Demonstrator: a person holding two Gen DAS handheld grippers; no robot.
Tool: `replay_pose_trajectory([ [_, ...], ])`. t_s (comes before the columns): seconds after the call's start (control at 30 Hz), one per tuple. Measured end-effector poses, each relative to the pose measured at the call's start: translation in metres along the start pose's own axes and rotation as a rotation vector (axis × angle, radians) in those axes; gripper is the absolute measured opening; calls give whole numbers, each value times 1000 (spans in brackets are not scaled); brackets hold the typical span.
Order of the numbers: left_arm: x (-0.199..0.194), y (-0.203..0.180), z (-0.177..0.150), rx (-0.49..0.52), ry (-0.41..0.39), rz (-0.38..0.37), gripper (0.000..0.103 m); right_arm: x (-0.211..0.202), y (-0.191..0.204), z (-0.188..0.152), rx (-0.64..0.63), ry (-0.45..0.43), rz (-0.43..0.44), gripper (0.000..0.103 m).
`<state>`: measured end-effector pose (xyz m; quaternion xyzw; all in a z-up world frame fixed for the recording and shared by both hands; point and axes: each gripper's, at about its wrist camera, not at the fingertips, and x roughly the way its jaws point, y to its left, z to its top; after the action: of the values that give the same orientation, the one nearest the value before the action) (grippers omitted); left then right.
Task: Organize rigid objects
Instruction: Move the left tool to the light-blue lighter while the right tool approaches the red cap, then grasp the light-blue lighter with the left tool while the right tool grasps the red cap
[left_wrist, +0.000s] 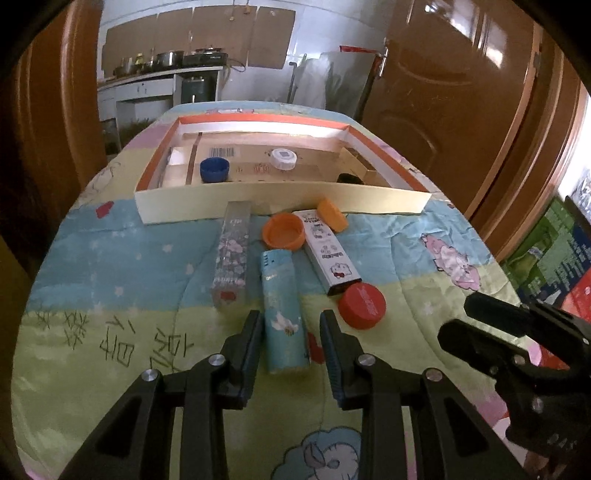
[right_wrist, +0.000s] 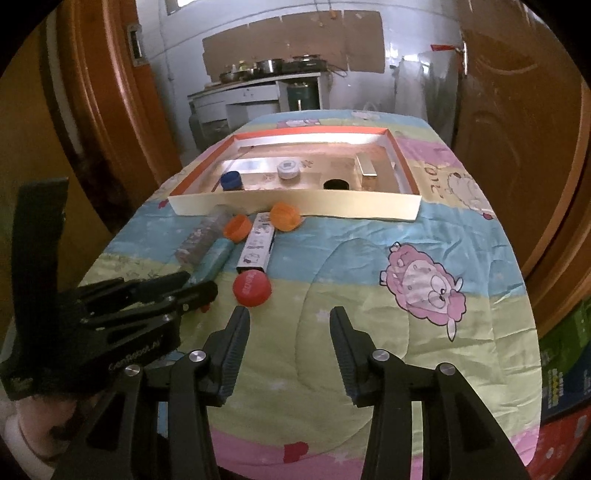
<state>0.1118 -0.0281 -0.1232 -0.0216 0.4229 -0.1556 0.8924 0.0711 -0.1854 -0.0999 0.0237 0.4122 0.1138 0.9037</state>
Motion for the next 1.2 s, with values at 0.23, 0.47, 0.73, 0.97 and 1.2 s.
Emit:
replay_pose_trajectory([
  [0.23, 5, 4, 4, -13, -13, 2, 23, 10, -1, -3, 7, 22, 14, 47],
  [0.47, -4, 12, -2, -43, -50, -13, 22, 20, 5, -4, -5, 41, 26, 47],
  [0.73, -38, 16, -8, -34, -126, -1, 22, 34, 21, 4, -54, 42, 47, 47],
  [0.97, -61, 21, -6, -45, -169, -4, 22, 57, 33, 13, -90, 49, 16, 46],
  [1.2, -66, 20, -7, -44, -184, -4, 22, 61, 39, 15, -119, 44, -23, 31],
])
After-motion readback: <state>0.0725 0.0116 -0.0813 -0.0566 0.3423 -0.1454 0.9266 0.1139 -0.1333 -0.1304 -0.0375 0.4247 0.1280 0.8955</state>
